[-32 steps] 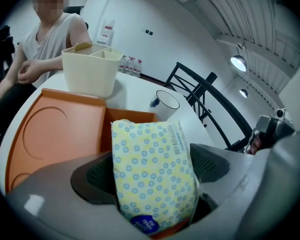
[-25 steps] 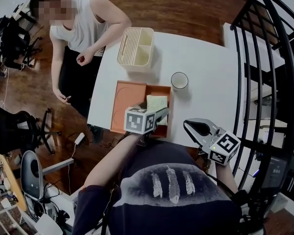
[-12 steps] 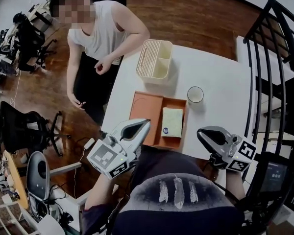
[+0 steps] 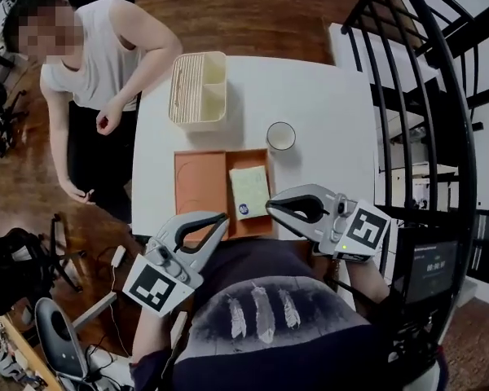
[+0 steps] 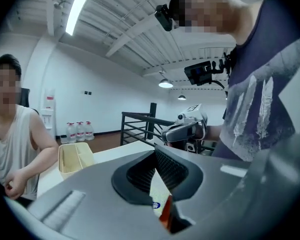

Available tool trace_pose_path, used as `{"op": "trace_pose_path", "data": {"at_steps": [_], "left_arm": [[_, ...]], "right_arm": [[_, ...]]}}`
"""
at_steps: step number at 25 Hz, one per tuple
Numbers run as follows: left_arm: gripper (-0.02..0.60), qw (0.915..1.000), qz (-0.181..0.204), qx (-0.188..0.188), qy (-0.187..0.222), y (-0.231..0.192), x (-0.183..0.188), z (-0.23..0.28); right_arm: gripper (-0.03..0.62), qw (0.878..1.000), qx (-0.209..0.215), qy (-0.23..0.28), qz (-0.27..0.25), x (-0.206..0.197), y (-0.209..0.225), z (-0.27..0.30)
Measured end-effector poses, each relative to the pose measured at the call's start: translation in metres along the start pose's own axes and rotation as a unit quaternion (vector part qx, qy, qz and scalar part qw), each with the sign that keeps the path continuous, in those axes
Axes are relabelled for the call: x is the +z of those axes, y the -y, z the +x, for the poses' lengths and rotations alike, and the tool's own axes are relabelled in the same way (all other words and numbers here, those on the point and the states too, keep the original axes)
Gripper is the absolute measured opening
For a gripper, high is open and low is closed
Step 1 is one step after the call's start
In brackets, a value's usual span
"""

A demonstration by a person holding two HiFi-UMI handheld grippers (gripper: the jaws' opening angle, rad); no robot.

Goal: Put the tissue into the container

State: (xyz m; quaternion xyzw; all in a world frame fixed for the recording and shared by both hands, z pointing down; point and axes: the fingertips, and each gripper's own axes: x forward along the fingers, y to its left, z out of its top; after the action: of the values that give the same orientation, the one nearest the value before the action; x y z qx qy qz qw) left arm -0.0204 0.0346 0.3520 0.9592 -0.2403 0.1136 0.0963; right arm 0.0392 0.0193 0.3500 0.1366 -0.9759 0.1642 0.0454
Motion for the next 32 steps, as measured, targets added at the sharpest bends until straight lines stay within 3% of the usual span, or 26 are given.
{"op": "trace_pose_path", "data": {"at_steps": [3, 15, 20, 32], "left_arm": [[0.013, 0.998, 0.049, -0.04, 0.007, -0.003, 0.01, 0.007], [0.014, 0.9984, 0.044, -0.033, -0.015, -0.034, 0.008, 0.004], [0.014, 0.9957, 0.079, -0.046, -0.019, -0.029, 0.011, 0.013], [0.014, 0.9977, 0.053, -0.026, -0.033, -0.015, 0.007, 0.011]], "right_arm": [[0.003, 1.0, 0.0, 0.002, -0.01, 0.013, -0.005, 0.007], [0.003, 0.999, -0.026, -0.004, -0.017, 0.016, -0.005, 0.015], [0.003, 1.0, -0.026, 0.0, -0.011, 0.011, -0.003, 0.013], [0.003, 1.0, -0.026, 0.011, -0.006, 0.014, -0.012, -0.001]]}}
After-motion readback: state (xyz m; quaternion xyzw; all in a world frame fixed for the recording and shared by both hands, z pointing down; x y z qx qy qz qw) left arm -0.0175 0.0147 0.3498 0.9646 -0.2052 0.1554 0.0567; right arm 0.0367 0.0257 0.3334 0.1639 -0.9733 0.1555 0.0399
